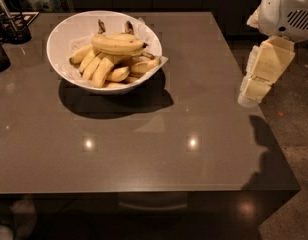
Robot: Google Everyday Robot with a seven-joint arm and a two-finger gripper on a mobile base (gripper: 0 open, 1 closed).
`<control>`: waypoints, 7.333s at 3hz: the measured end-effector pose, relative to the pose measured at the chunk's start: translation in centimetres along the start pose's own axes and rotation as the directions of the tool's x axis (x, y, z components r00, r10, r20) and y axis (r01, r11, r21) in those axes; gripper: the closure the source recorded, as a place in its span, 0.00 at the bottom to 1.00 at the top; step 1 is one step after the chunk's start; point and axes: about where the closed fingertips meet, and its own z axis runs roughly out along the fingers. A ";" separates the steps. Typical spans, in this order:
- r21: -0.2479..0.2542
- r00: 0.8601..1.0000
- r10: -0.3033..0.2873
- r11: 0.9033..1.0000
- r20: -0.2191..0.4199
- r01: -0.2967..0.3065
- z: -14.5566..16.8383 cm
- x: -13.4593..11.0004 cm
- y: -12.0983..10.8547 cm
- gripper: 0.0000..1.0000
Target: Pick banana from white bowl
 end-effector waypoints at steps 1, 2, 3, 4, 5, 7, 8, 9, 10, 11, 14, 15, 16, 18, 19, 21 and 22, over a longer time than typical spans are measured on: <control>0.012 1.000 -0.007 1.000 0.012 0.007 0.2 -1.3 -0.3 0.00; 0.062 0.999 -0.036 0.997 -0.003 0.036 0.2 -6.7 -2.4 0.00; 0.062 0.999 -0.036 0.997 -0.003 0.036 0.2 -6.7 -2.4 0.00; 0.069 0.999 -0.020 0.997 0.039 0.017 0.1 -8.9 -3.1 0.00; 0.056 0.999 0.002 0.998 0.047 -0.005 0.7 -13.4 -4.8 0.00; 0.074 0.996 -0.002 0.997 0.088 -0.005 1.0 -14.7 -5.2 0.00; 0.069 0.995 0.025 0.997 0.096 -0.032 1.4 -18.2 -5.7 0.00; 0.069 0.995 0.025 0.997 0.096 -0.032 1.4 -18.2 -5.7 0.00; 0.072 0.992 0.046 0.996 0.117 -0.055 1.7 -19.0 -6.0 0.00; 0.053 0.995 0.059 0.997 0.083 -0.064 3.3 -22.0 -6.8 0.00; 0.025 0.992 0.003 1.000 0.124 -0.006 4.4 -25.6 -6.4 0.13; 0.004 0.994 -0.012 1.000 0.111 0.012 5.5 -26.9 -6.3 0.22; -0.020 0.996 -0.016 1.000 0.089 0.018 7.2 -28.0 -6.4 0.23; -0.071 0.999 -0.015 0.997 0.040 0.018 11.0 -29.4 -7.2 0.22; -0.098 1.000 -0.008 0.995 0.012 0.009 13.2 -29.9 -7.4 0.22; -0.132 1.000 0.005 0.991 -0.031 -0.009 16.3 -29.9 -7.5 0.42; -0.130 0.999 0.008 0.991 -0.040 -0.013 16.8 -29.7 -7.5 0.65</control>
Offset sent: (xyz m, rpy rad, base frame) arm 0.0431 0.0607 0.0160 -0.0136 -0.0211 0.0082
